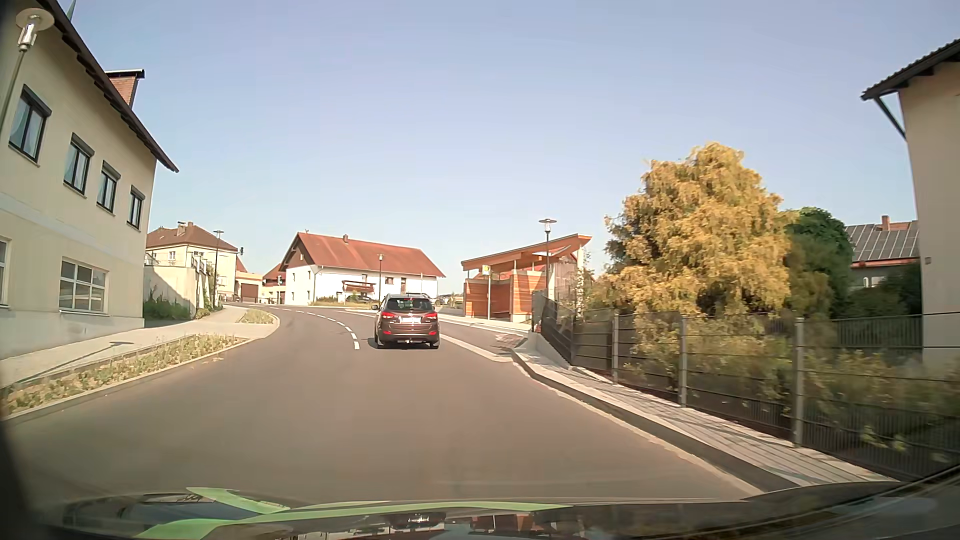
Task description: Follow the waypoints while adhering to traffic rules and regulations
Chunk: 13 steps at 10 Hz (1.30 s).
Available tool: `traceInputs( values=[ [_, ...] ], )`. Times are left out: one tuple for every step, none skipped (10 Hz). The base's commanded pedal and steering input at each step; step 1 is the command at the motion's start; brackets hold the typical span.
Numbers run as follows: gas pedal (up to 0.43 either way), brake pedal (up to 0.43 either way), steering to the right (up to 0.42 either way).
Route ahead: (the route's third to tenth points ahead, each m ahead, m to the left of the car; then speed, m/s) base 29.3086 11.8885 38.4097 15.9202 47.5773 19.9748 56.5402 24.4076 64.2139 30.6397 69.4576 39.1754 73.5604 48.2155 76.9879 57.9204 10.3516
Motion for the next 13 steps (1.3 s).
traceInputs(
  values=[
    [0.177,0.0,-0.096],
    [0.177,0.0,-0.091],
    [0.177,0.0,-0.086],
    [0.177,0.0,-0.083],
    [0.177,0.0,-0.079],
    [0.177,0.0,-0.076],
    [0.169,0.0,-0.072],
    [0.169,0.0,-0.066],
    [0.169,0.0,-0.059],
    [0.169,0.0,-0.055],
    [0.169,0.0,-0.051],
    [0.169,0.0,-0.048],
    [0.157,0.0,-0.048]
  ],
)
